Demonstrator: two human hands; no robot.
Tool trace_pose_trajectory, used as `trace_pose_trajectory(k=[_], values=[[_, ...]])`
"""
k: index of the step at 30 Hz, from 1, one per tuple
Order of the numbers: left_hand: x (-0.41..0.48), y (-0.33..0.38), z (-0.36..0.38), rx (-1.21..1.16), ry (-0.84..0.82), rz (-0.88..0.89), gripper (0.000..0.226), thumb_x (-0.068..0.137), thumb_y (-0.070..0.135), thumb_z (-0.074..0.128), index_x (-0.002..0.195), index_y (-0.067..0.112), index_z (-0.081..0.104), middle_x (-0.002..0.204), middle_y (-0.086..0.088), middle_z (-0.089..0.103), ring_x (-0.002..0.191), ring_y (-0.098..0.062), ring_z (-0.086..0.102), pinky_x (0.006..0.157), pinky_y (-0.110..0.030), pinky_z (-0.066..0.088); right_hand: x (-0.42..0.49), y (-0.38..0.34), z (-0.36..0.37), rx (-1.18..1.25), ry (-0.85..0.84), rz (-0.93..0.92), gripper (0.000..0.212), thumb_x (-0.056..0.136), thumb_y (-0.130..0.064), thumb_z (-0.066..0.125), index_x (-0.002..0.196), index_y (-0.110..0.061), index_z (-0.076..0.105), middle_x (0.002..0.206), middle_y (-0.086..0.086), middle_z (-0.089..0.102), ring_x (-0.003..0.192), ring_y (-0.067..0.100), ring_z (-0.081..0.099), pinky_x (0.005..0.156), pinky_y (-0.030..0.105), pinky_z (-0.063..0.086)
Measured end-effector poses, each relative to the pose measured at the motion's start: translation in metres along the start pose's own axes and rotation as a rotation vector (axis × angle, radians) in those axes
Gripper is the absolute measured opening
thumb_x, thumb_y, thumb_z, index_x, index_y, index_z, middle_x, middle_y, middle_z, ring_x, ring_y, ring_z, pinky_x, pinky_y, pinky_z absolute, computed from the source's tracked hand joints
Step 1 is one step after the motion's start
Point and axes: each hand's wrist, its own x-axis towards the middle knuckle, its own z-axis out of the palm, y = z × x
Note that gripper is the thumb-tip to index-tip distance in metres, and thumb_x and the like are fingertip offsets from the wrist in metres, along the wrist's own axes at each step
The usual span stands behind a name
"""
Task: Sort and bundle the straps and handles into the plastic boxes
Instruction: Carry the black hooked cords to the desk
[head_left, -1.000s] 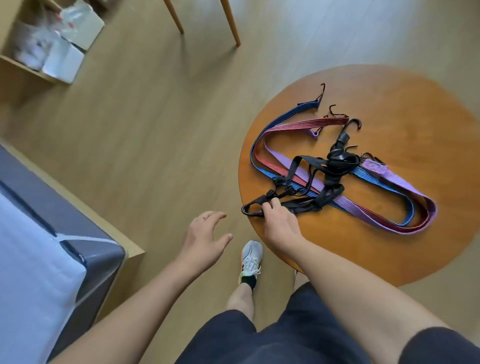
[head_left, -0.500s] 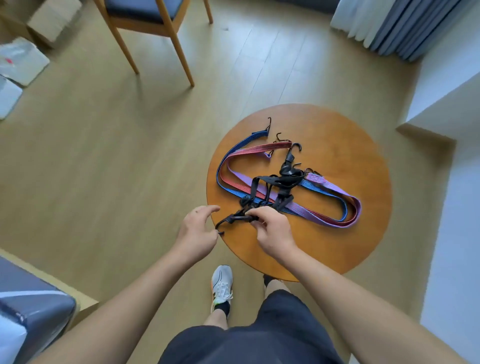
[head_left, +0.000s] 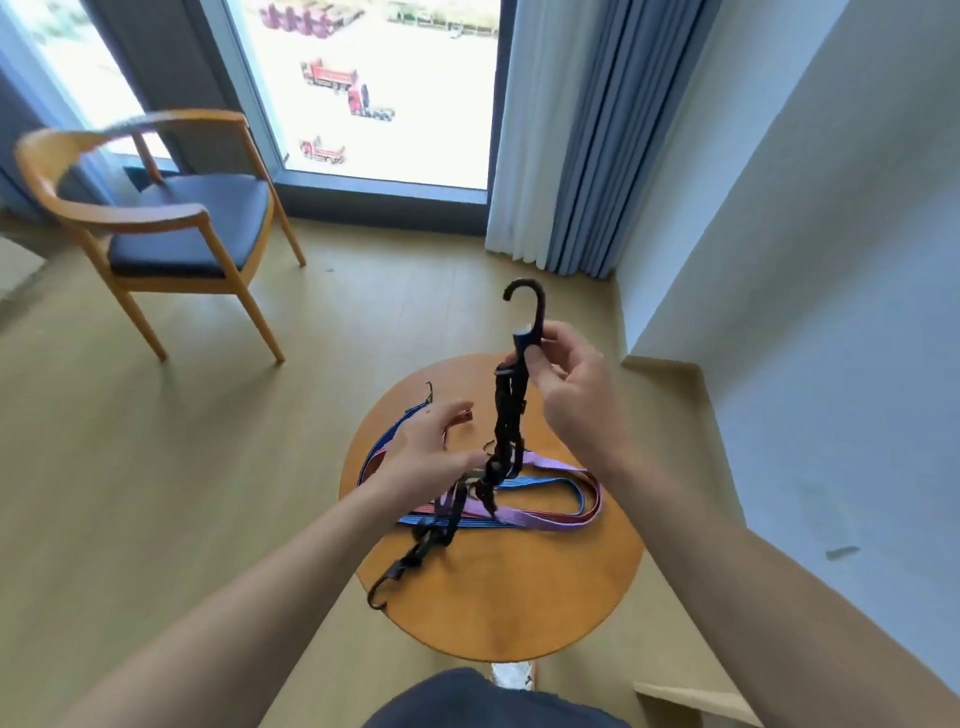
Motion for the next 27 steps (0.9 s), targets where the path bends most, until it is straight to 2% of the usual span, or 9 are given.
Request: trace_pose_trajectory(k=[3,6,9,12,15,18,22,24,27], values=[[0.008,0.028,-0.003,-0.039,-0.125,0.115,0.076,0.081,0.035,0.087,0.149,0.035,0.052,0.144,0.020,0.053,0.130,-0.006,0.050,0.109,-0.030,0.042,0.005,-0.030,-0.009,0.089,0.032,-0.018,0.013,0.105,-0.010,0.050,0.111,-0.009,0.062,0.090,0.017,0.071,0.086,0.029,0.073,0.076,0.033,0.061],[0.012,0.045,0.001,-0.210,-0.357,0.142,0.052,0.087,0.027,0.083,0.136,0.032,0.065,0.139,0.014,0.065,0.132,-0.009,0.056,0.119,-0.045,0.039,0.007,-0.046,-0.017,0.120,0.079,-0.018,0.016,0.106,-0.017,0.049,0.111,-0.010,0.062,0.086,0.010,0.069,0.090,0.037,0.069,0.079,0.042,0.061],[0.011,0.056,0.009,-0.384,-0.504,0.117,0.022,0.094,0.018,0.073,0.116,0.021,0.077,0.117,0.007,0.078,0.113,-0.011,0.070,0.110,-0.045,0.046,0.008,-0.053,-0.026,0.152,0.143,0.037,0.018,0.105,-0.022,0.049,0.110,-0.011,0.062,0.083,0.002,0.069,0.085,0.030,0.069,0.082,0.049,0.059],[0.011,0.065,0.014,-0.517,-0.570,0.100,0.023,0.091,0.013,0.062,0.109,0.000,0.070,0.107,-0.008,0.080,0.108,-0.023,0.073,0.105,-0.045,0.049,0.010,-0.057,-0.040,0.211,0.225,0.067,0.017,0.103,-0.020,0.051,0.105,-0.011,0.064,0.081,0.003,0.070,0.082,0.023,0.068,0.085,0.045,0.058],[0.011,0.070,0.010,-0.562,-0.615,0.117,0.015,0.089,0.020,0.065,0.101,0.012,0.064,0.084,-0.004,0.070,0.088,-0.024,0.070,0.094,-0.041,0.055,0.015,-0.061,-0.059,0.281,0.330,0.093,0.015,0.101,-0.017,0.054,0.100,-0.010,0.066,0.078,0.005,0.068,0.080,0.023,0.065,0.086,0.047,0.057],[0.015,0.065,0.003,-0.425,-0.569,0.147,0.030,0.081,0.025,0.081,0.108,0.020,0.069,0.083,0.006,0.064,0.080,-0.011,0.064,0.076,-0.021,0.052,0.020,-0.058,-0.081,0.317,0.478,0.094,0.014,0.100,-0.013,0.056,0.097,-0.007,0.068,0.074,0.004,0.069,0.076,0.021,0.067,0.077,0.040,0.062],[0.020,0.063,-0.003,-0.364,-0.358,0.132,0.013,0.088,0.023,0.079,0.099,0.028,0.075,0.078,0.002,0.066,0.066,-0.011,0.058,0.061,-0.024,0.050,0.023,-0.035,-0.101,0.323,0.612,0.242,0.012,0.099,-0.013,0.058,0.097,-0.007,0.069,0.082,0.009,0.073,0.085,0.034,0.072,0.076,0.048,0.062],[0.020,0.068,-0.009,-0.363,-0.260,0.121,0.007,0.091,0.035,0.073,0.097,0.036,0.075,0.080,0.000,0.072,0.066,-0.014,0.060,0.065,-0.034,0.052,0.021,-0.017,-0.108,0.355,0.681,0.372,0.011,0.098,-0.013,0.061,0.097,-0.005,0.068,0.092,0.016,0.074,0.086,0.036,0.073,0.079,0.054,0.062],[0.019,0.078,-0.019,-0.390,-0.181,0.150,0.013,0.088,0.045,0.068,0.094,0.038,0.075,0.081,0.005,0.073,0.070,-0.012,0.064,0.073,-0.039,0.055,0.008,0.005,-0.108,0.431,0.748,0.527,0.022,0.094,-0.009,0.064,0.114,0.001,0.063,0.096,0.020,0.073,0.074,0.030,0.074,0.062,0.041,0.063]])
